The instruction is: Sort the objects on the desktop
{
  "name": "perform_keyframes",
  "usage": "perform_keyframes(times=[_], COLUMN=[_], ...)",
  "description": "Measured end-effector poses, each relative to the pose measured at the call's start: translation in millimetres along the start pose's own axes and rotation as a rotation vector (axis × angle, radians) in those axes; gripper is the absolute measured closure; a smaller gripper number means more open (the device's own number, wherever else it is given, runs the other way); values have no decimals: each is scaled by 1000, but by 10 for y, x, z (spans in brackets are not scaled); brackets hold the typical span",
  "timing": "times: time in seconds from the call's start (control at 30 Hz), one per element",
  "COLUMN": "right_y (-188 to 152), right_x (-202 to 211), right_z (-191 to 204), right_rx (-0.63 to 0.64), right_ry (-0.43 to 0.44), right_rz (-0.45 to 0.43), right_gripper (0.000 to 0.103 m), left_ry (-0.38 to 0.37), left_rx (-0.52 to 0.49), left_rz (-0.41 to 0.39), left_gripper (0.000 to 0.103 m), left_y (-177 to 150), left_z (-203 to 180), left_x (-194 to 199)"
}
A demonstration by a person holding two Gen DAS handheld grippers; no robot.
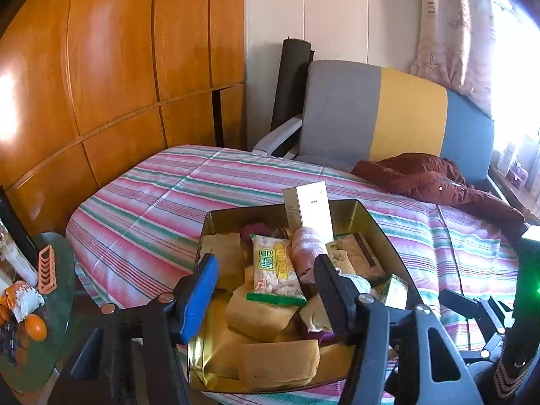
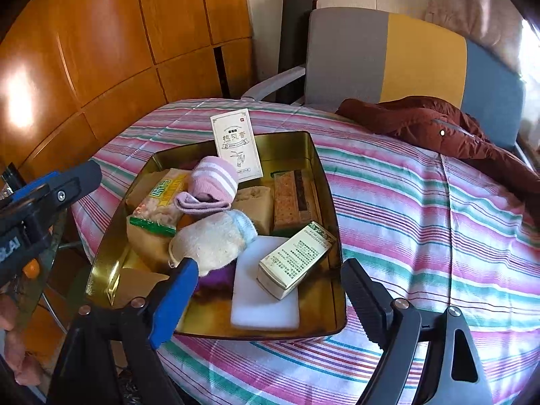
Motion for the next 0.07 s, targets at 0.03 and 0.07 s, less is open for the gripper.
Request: perform_keyframes(times=[0.03, 0.07], right_y=[7, 14], right_x=[8, 19], right_z=[-13, -27], right_rx=[-1, -3], right_ry=[-3, -6], right_rz=[-5, -10], right_gripper=[16, 16], left_ry=[0, 0], left_rx=[-4, -6], left_rz=[-3, -4], left_gripper=[43, 43], left_y=[3, 7], left_z=[-3, -2], left_x=[7, 6])
Point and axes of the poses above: each gripper's, at about its wrist camera, not at the fingertips, and x roughly against the way its jaws point, z to its left, y to its top, the point moved 7 cm from there along -x, roughly the way its jaws point, and after that the axes turned 6 degrees about -y, right-handed, at the moved point
